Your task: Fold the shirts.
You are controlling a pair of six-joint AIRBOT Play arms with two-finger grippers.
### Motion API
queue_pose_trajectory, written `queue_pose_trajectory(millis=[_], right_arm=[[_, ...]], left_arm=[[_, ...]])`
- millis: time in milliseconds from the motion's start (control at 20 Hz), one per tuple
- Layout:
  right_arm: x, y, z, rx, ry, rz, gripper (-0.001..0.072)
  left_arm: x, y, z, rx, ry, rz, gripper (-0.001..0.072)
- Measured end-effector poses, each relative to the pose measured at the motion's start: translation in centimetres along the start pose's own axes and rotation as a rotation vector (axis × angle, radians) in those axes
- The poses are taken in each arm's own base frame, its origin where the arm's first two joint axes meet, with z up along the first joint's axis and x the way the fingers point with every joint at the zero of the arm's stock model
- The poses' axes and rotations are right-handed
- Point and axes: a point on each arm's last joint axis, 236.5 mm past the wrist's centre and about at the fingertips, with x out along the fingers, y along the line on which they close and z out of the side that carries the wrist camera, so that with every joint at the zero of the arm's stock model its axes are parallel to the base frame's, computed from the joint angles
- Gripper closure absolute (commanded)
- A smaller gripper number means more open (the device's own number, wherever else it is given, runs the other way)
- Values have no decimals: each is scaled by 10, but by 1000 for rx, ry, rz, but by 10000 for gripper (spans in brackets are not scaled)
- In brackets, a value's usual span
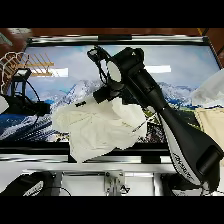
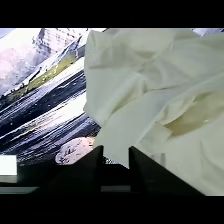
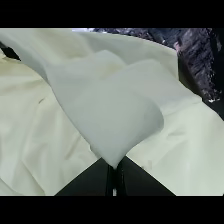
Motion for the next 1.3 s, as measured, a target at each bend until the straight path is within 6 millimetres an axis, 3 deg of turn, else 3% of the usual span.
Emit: queue_pose_trajectory(millis=[200,300,400,550,800,900,1050,1300], right_arm=[[10,4,5,5,-10,11,603],[11,5,7,4,-16,14,602],[12,8,7,0,-16,18,603],[13,11,8,1,-18,31,602],[12,18,8,4,-17,57,602],[12,19,7,6,-16,63,602],[12,20,7,13,-16,69,602],[12,21,7,50,-14,70,602]], left_arm=[[-3,1,-2,-78,16,-14,256],[-11,12,-3,-94,26,20,250],[-26,30,1,-111,20,70,183],[-52,65,11,-129,-4,135,157],[-72,163,13,-225,3,282,157],[-68,201,9,-304,-1,306,158],[-46,255,5,-420,-15,306,168],[21,316,22,-517,-33,197,166]])
